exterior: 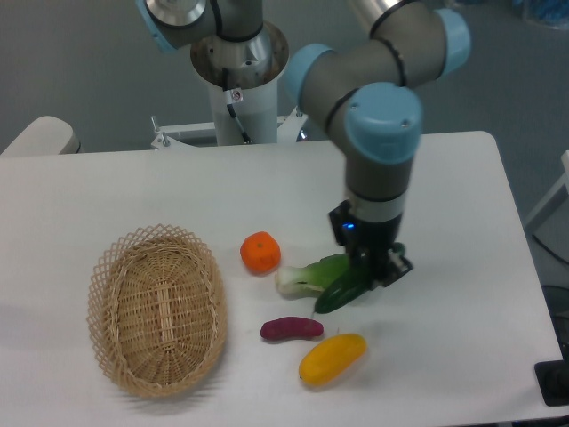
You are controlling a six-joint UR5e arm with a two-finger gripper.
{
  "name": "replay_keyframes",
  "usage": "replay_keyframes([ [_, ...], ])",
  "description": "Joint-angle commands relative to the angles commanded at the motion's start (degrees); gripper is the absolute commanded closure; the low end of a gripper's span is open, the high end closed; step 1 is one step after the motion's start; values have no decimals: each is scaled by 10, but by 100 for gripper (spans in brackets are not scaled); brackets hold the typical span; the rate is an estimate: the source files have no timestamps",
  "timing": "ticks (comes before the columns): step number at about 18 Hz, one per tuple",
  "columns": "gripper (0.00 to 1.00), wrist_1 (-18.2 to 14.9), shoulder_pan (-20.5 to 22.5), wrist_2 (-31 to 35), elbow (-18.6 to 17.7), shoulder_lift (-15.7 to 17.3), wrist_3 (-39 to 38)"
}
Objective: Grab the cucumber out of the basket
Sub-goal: 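Hold the cucumber just above the table beside the bok choy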
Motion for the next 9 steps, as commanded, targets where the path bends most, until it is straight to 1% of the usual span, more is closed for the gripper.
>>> replay_keyframes([
  [5, 68, 3, 1, 0, -14, -1, 9],
  [9, 68, 4, 0, 0, -12, -5, 9],
])
